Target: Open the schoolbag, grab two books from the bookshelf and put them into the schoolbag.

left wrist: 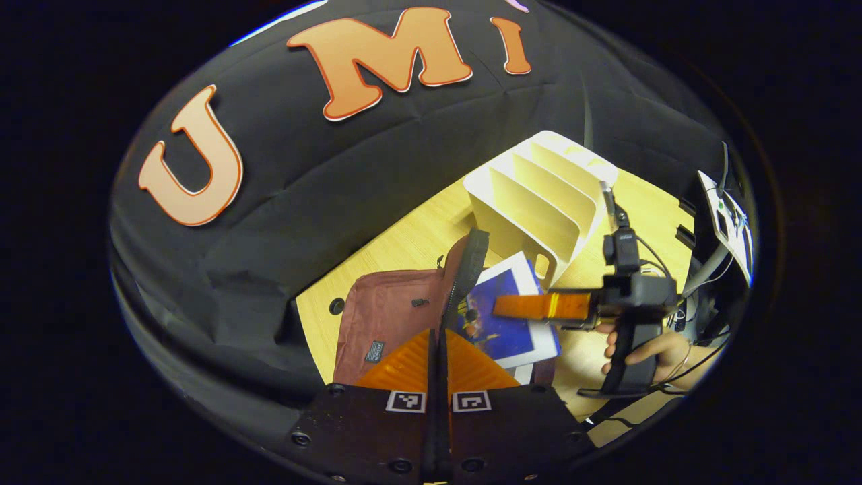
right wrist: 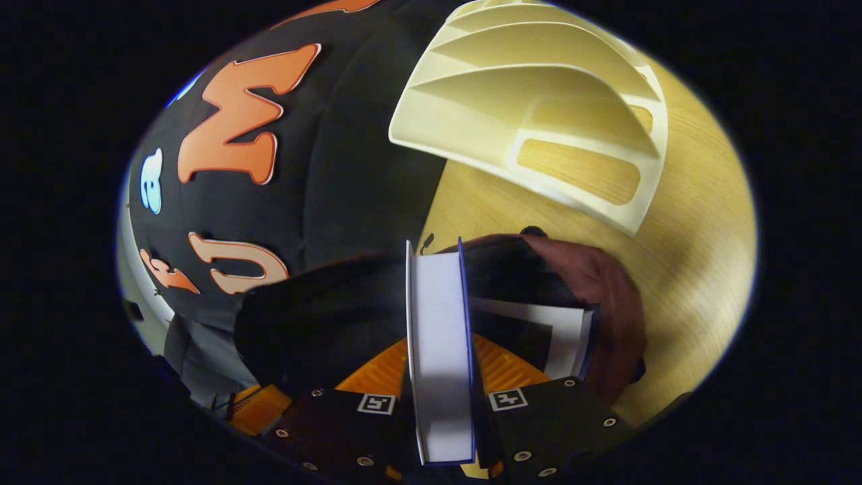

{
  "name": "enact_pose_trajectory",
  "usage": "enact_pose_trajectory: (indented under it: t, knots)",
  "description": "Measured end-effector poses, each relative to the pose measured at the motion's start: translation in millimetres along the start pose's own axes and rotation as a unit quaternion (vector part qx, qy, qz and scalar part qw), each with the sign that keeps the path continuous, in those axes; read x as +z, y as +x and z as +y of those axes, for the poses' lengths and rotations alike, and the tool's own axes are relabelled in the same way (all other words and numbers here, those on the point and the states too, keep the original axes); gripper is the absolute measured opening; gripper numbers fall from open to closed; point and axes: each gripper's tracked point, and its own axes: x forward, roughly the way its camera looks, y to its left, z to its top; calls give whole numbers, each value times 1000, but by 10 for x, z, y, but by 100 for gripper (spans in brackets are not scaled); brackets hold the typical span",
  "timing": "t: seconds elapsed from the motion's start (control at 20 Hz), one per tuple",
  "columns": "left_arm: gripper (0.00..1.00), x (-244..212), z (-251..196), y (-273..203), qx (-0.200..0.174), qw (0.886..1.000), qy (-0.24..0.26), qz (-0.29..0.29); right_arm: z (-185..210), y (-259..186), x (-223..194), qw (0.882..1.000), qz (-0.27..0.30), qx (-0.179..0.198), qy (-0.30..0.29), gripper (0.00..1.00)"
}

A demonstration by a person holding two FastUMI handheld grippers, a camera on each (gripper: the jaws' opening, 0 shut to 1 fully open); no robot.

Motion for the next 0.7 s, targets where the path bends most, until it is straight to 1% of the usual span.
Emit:
enact_pose_trajectory:
  t: [0.1,0.3,0.4,0.5,0.55,0.6,0.65,0.7]
  knots:
    - [1,-4,10,29,3,1000,1,1,-21,38,-135,1000,14,-9,-3,37]
    - [0,-13,24,46,3,1000,-10,1,-38,32,-180,999,32,-16,-1,41]
    - [0,-76,30,69,2,1000,-19,2,-88,23,-204,999,40,-32,-4,42]
    - [1,-124,17,76,-2,1000,-25,4,-241,-25,-214,997,45,-61,-11,50]
    - [0,-140,8,79,-2,1000,-27,4,-253,-59,-227,997,50,-61,-10,73]
    - [1,-149,2,85,-3,1000,-29,4,-242,-99,-229,997,55,-62,-5,80]
    - [1,-171,4,95,-4,1000,-31,4,-227,-129,-212,997,56,-61,-1,79]
    - [1,-185,-9,96,-5,999,-33,2,-245,-162,-188,996,56,-67,0,85]
